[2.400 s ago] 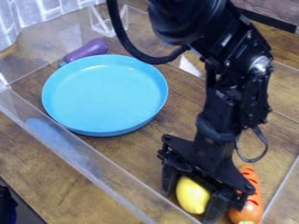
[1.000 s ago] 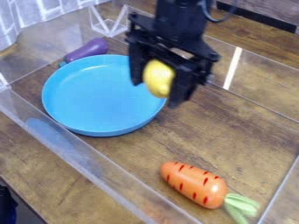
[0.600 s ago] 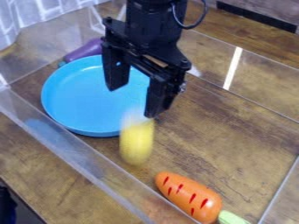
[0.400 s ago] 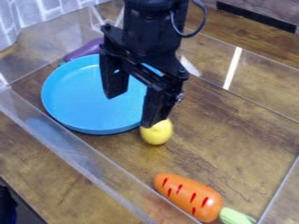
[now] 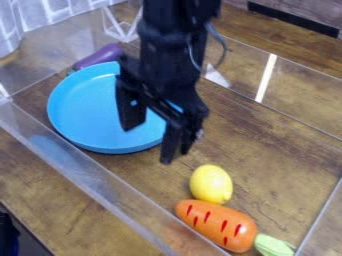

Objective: Put the carrot on the blue tray

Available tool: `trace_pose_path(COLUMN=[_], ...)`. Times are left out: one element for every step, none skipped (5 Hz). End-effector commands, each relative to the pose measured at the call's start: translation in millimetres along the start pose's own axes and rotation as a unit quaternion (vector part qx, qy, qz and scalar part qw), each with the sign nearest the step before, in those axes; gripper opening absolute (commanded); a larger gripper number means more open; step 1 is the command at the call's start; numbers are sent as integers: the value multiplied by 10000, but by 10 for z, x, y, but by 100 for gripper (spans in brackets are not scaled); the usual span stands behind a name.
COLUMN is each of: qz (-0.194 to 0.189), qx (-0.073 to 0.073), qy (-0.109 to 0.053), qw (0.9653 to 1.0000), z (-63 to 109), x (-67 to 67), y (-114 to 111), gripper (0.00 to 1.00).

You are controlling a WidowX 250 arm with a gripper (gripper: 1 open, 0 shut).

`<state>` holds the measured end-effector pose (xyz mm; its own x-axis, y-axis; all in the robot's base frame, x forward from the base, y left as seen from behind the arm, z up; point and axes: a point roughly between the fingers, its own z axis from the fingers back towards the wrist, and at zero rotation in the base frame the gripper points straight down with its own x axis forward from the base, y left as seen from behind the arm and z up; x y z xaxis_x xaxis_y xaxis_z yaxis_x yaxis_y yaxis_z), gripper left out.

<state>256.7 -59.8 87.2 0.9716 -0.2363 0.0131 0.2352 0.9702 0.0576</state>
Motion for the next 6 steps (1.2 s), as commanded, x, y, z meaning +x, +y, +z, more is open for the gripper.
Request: trace_pose_path(qz=[-218, -297, -682, -1119, -1150, -1188], qx=[67, 103, 106, 86, 54, 24], qy=[-200, -193, -202, -263, -298, -318], qw=[9995, 9993, 9974, 9933, 9929, 9924], z=[-161, -396, -498, -547, -444, -353], x=[55, 88, 88, 94, 138, 176], y=[-174, -342, -415, -463, -487, -517], gripper=[100, 100, 100, 100, 100, 100])
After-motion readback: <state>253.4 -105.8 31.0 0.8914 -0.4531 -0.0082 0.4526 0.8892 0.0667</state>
